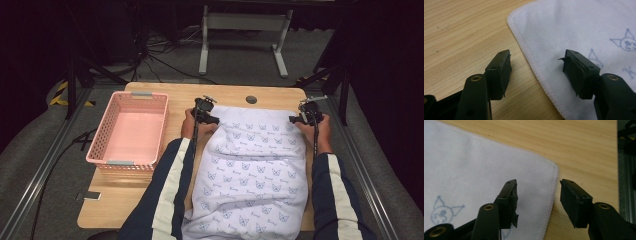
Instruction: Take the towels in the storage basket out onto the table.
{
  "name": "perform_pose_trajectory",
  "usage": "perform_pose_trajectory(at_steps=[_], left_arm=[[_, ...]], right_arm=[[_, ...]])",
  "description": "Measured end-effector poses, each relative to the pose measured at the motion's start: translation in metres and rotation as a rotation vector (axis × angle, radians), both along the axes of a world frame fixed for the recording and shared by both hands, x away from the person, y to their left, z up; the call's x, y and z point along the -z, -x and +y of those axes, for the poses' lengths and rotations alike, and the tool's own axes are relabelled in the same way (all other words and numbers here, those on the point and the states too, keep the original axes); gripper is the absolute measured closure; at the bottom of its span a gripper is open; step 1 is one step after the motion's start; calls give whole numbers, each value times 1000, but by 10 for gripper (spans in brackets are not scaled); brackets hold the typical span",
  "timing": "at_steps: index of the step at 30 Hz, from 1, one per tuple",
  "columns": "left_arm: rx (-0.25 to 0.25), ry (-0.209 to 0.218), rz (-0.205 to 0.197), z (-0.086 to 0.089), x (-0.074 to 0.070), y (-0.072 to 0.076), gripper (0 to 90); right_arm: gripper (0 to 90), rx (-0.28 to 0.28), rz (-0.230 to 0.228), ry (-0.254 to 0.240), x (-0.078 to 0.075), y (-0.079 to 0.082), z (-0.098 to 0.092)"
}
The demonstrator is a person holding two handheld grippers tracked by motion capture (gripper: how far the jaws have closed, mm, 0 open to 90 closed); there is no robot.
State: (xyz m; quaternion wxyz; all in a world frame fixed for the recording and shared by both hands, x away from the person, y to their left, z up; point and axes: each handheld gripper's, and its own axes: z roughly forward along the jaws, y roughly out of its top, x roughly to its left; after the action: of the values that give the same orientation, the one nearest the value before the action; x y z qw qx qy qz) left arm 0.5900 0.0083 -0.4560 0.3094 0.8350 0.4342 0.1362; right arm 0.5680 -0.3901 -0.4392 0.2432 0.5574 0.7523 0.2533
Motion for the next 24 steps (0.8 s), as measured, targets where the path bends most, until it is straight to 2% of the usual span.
perform_pose_trajectory(at_steps=[1, 2, 4, 5, 6, 7, 8, 9, 10, 11, 13, 16, 19, 24], left_arm=[[-3, 4, 0, 0, 0, 0, 394], [-2, 4, -2, 0, 0, 1, 394], [1, 4, -1, 0, 0, 0, 396], [22, -2, -3, 1, -1, 0, 415], [37, 5, 1, 0, -2, 0, 499], [35, 3, 5, 0, -2, 0, 599], [35, 3, 5, 0, -2, 0, 645], [42, 9, 1, 1, -2, -1, 645], [38, 15, 9, 2, -2, -1, 754], [47, 39, 7, 4, -1, -2, 802], [56, 42, 4, 5, -1, -3, 846], [51, 28, 9, 3, -2, -4, 856], [42, 10, 3, 3, -3, -6, 857], [11, -28, -6, 10, -4, -13, 861]], right_arm=[[477, -1, 22, -6, 4, -1, 0], [475, 8, 19, -32, 5, -1, -1], [471, 9, 18, -47, 6, -1, -4], [487, 11, 22, -65, 6, 0, -5], [497, 8, 24, -70, 6, 0, -6], [548, -3, 26, -71, 6, 0, -5], [548, -3, 26, -71, 6, 0, -5], [596, -9, 32, -73, 5, 0, -4], [686, -41, 45, -70, 4, -1, 0], [703, -48, 47, -75, 3, -1, 1], [771, -60, 54, -81, 3, -1, 3], [845, -72, 70, -79, 2, -4, 7], [858, -74, 62, -68, 2, -5, 11], [868, -80, 50, -91, 3, -9, 15]])
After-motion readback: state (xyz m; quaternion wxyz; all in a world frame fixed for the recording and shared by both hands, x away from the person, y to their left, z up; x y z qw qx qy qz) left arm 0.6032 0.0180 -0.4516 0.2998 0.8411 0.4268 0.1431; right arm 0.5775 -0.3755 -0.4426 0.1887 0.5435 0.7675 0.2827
